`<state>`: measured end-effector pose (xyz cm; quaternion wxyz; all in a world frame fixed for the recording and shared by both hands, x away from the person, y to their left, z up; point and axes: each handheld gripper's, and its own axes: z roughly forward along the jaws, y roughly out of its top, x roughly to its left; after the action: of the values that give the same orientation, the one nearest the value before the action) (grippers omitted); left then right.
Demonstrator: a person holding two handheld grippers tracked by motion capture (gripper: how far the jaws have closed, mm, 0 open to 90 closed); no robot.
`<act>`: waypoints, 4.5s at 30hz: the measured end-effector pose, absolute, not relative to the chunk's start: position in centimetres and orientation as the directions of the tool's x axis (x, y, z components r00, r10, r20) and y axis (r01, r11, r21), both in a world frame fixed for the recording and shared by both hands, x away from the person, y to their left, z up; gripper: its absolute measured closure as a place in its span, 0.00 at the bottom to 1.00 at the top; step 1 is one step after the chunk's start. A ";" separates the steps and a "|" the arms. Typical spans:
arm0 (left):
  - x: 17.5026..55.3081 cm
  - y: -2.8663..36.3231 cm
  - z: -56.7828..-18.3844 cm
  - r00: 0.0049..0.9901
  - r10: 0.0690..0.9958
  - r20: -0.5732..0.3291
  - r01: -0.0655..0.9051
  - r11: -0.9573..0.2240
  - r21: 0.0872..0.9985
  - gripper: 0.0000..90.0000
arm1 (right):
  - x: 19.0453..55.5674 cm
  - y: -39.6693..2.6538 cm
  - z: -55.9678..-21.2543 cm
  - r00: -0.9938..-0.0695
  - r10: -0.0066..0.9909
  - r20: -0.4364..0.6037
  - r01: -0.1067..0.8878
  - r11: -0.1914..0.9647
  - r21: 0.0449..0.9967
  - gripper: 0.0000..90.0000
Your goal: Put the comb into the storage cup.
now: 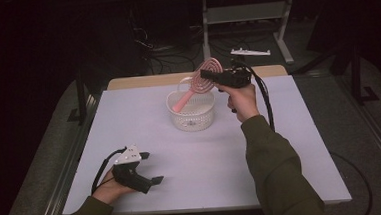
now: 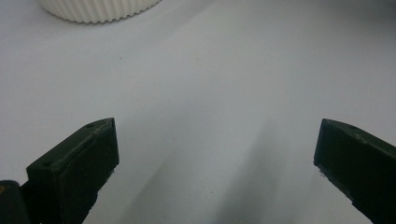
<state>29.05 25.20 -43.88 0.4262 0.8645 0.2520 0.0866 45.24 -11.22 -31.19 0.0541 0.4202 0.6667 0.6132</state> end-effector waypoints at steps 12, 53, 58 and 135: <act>29.0 25.1 -43.9 0.859 0.507 -0.067 0.362 -0.510 0.780 0.00 | 45.7 -10.3 -33.2 -0.618 0.644 0.451 0.510 -0.110 0.853 0.70; 29.0 25.1 -43.9 0.861 0.504 -0.070 0.362 -0.511 0.780 0.00 | 46.2 -8.9 -36.3 -0.585 0.680 0.442 0.543 -0.075 0.836 0.70; 29.0 25.1 -43.9 0.862 0.502 -0.069 0.361 -0.512 0.779 0.00 | 46.2 -9.1 -36.5 -0.583 0.682 0.442 0.549 -0.071 0.833 0.69; 29.1 25.3 -44.0 0.854 0.515 -0.079 0.376 -0.504 0.778 0.00 | 42.8 -11.9 -36.1 -0.649 0.748 0.140 0.469 0.248 0.847 0.02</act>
<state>29.10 25.26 -44.04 0.4262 0.8632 0.2581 0.0814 42.81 -11.95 -36.11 0.1476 0.3919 0.7761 0.4715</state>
